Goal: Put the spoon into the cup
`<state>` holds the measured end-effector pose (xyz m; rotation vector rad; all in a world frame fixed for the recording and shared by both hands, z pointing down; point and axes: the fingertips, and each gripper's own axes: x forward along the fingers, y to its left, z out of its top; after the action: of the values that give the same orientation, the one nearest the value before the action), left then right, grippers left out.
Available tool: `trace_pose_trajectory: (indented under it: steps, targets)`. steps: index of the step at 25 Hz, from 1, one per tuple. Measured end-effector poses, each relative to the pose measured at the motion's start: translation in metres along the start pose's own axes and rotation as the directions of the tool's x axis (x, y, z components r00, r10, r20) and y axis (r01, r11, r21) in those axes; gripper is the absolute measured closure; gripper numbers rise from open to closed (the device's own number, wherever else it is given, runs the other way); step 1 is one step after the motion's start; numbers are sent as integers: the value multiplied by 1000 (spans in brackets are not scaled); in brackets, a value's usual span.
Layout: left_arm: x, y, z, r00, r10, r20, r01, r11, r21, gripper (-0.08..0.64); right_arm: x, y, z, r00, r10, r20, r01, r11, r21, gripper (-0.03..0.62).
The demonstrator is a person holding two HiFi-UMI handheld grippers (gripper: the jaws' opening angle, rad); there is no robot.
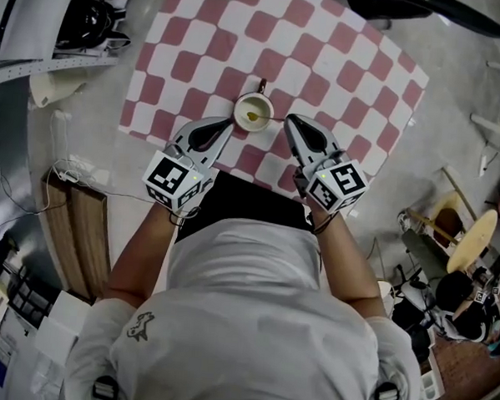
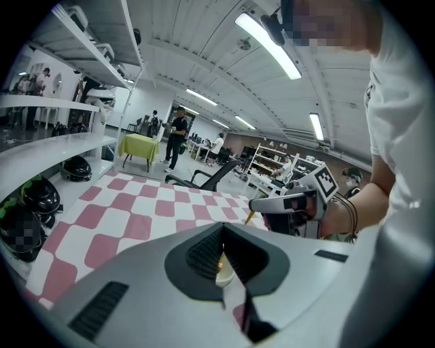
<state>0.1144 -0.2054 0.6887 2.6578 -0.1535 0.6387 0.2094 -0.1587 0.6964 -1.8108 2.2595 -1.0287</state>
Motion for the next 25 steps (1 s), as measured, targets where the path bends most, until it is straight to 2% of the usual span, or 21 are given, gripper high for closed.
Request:
trace_pose_trajectory:
  steps: [16, 25]
  targets:
    - [16, 14, -13, 1000, -5, -24, 4, 999, -31, 546, 25, -13, -28, 995, 25, -92, -25, 1000, 0, 558]
    - [17, 14, -16, 1000, -3, -27, 1, 999, -49, 546, 32, -16, -32, 994, 28, -109, -27, 1000, 9, 557]
